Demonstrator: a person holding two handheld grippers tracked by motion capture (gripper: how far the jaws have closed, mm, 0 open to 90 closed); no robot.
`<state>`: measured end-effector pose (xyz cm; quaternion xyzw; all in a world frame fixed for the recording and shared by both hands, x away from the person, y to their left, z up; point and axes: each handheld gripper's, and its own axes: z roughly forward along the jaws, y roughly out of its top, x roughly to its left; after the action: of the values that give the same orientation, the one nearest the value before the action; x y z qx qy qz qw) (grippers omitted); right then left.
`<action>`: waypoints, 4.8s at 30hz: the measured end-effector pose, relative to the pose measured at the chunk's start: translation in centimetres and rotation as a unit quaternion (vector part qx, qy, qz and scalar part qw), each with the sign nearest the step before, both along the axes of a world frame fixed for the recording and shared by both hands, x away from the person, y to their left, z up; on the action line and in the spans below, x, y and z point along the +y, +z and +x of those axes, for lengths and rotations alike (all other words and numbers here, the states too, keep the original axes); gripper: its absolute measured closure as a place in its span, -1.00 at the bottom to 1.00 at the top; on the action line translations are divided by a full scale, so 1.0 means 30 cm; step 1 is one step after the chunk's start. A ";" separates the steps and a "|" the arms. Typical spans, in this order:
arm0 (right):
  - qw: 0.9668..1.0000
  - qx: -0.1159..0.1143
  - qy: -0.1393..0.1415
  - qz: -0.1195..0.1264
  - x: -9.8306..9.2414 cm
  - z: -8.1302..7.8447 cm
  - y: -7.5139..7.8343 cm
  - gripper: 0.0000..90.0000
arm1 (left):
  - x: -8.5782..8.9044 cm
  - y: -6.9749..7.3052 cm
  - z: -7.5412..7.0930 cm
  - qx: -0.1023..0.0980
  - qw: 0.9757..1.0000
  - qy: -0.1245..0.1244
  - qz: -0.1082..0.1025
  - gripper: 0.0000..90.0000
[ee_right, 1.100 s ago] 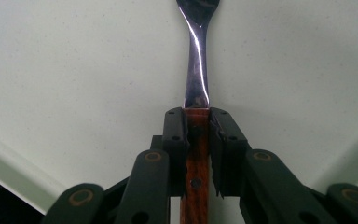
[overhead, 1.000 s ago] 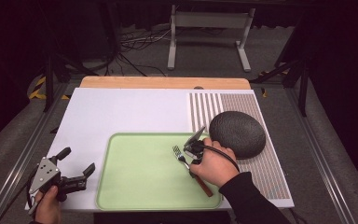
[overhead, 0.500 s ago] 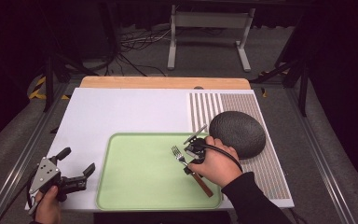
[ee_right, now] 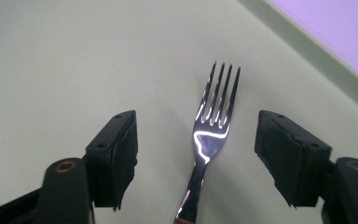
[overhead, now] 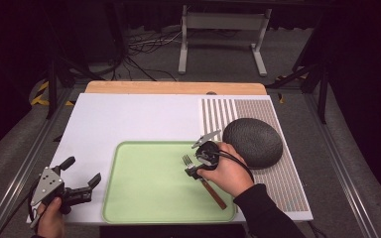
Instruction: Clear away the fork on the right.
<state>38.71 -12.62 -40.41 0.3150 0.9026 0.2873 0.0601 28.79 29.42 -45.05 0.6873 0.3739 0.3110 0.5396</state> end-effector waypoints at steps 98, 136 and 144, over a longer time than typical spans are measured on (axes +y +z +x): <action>0.998 -0.007 -0.053 -0.017 -0.126 0.161 -0.097 1.00 | -0.001 -0.002 0.002 0.001 1.000 -0.002 -0.001 -1.00; 0.993 -0.070 -0.032 0.085 -0.179 0.117 0.011 -0.38 | -0.004 -0.003 0.003 0.002 1.000 -0.002 0.000 -1.00; 0.988 -0.108 -0.017 0.111 -0.209 0.081 0.061 -0.61 | -0.003 -0.002 0.002 0.002 1.000 -0.001 -0.001 -1.00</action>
<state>41.14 -18.89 -38.59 0.3019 0.8478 0.4172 0.1264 28.86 29.32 -45.11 0.6880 0.3745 0.3082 0.5398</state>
